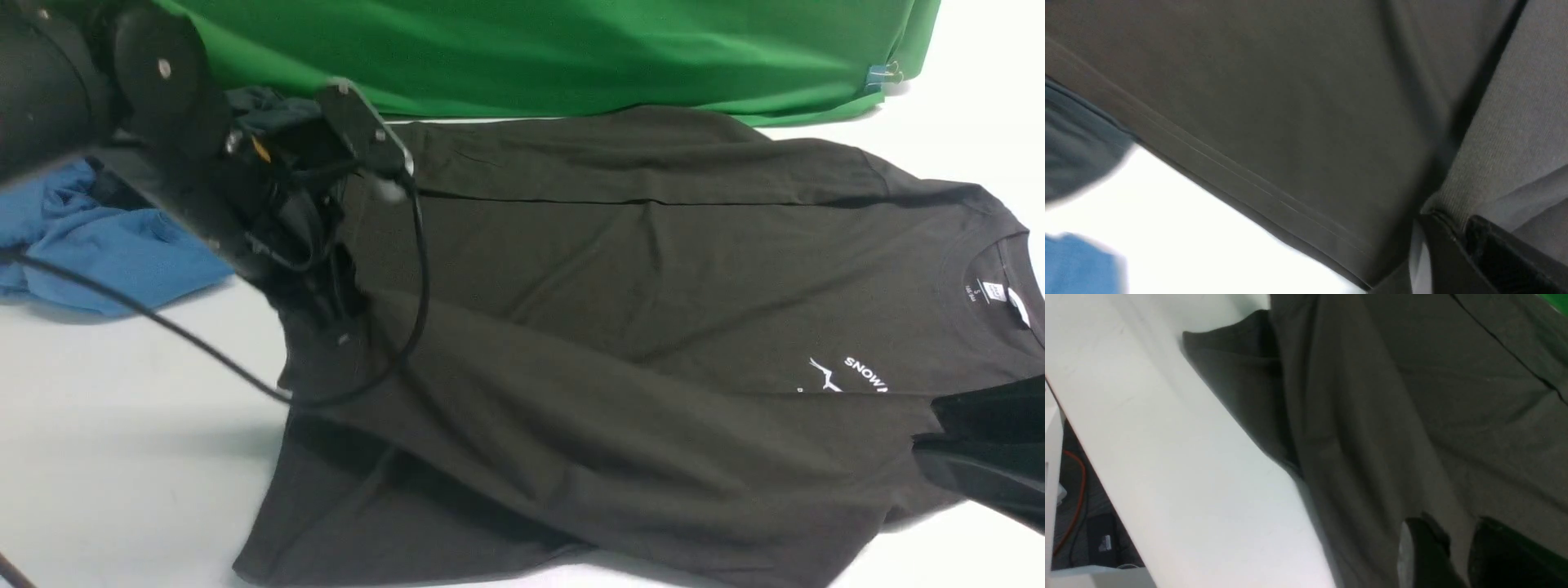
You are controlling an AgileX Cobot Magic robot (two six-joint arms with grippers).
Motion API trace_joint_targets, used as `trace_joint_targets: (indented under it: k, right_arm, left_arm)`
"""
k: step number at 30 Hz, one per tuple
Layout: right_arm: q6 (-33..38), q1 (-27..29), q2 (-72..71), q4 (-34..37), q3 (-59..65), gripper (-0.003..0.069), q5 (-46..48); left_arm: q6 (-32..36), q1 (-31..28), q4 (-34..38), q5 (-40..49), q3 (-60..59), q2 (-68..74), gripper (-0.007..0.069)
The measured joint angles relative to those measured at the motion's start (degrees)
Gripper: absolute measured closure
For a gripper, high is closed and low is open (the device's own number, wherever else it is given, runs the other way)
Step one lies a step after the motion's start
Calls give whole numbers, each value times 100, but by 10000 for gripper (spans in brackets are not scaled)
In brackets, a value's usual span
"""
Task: Fold a long-sleeved shirt on a white desktop.
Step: 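Fold the left side of the black T-shirt inward over its body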
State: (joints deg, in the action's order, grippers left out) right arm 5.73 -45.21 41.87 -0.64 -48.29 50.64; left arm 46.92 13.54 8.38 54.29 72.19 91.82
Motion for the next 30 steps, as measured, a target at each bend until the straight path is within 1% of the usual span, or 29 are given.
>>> trace_joint_targets:
  k: [8, 13, 16, 21, 25, 30]
  right_arm:
    - [-182, 0, 0, 0, 0, 459, 0]
    - [-308, 0, 0, 0, 0, 459, 0]
    - [-453, 0, 0, 0, 0, 457, 0]
    - [-573, 0, 0, 0, 0, 454, 5]
    - [-643, 0, 0, 0, 0, 450, 5]
    - [-691, 0, 0, 0, 0, 449, 5]
  left_arm:
    - [-26, -9, -26, -17, 480, 243, 586]
    - [-100, -23, -289, -81, 686, 786, 586]
    - [-339, -30, -526, -126, 916, 1215, 586]
    - [-400, -32, -550, -84, 1134, 1413, 586]
    - [-562, -36, -513, 203, 1378, 1419, 586]
    - [-726, -36, -483, 300, 1572, 1419, 586]
